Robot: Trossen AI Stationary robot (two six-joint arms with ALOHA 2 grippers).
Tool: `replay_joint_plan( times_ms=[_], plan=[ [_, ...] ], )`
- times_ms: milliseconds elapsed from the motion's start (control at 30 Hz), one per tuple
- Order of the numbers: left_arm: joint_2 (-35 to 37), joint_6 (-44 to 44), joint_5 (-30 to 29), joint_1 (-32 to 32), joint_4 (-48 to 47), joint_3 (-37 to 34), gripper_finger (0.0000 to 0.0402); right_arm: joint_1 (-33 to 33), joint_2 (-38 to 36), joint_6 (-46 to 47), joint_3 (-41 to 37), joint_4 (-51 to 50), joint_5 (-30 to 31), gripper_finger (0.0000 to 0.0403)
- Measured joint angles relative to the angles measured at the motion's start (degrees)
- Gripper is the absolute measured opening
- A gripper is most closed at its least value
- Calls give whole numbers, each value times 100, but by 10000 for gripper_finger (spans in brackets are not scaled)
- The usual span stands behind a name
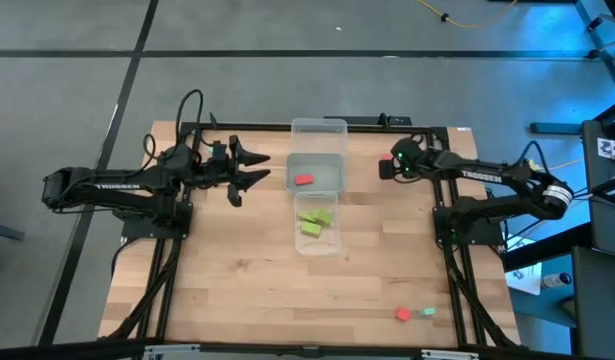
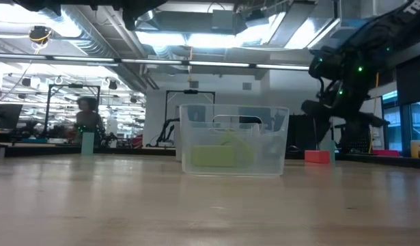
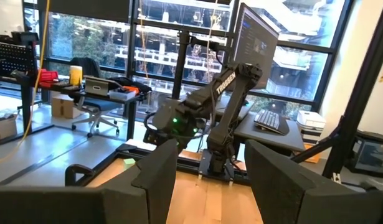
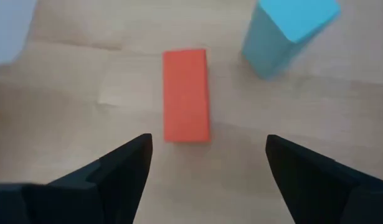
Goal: Sort & place blocks by color
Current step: Put the top orange block into the gray bin
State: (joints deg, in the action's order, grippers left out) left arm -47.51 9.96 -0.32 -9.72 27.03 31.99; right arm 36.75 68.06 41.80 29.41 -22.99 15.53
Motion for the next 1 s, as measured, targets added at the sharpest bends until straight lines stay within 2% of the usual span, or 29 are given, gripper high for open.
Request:
replay_joint_plan(
  times_ms=[133,333,567,833,1000],
  plan=[
    [0,-2,-24,0,0,0,180,-9,97,-22,-232,902,-42,316],
    [0,-2,-31,0,0,0,180,-5,576,-339,-251,1560,-84,316],
    [0,-2,-76,0,0,0,180,-6,1136,-407,-253,1603,-18,316],
    [0,-2,-74,0,2,0,180,-9,1332,-448,-253,1675,173,315],
    [0,-2,-74,-1,2,0,180,-6,1335,-448,-253,1669,286,275]
  ],
)
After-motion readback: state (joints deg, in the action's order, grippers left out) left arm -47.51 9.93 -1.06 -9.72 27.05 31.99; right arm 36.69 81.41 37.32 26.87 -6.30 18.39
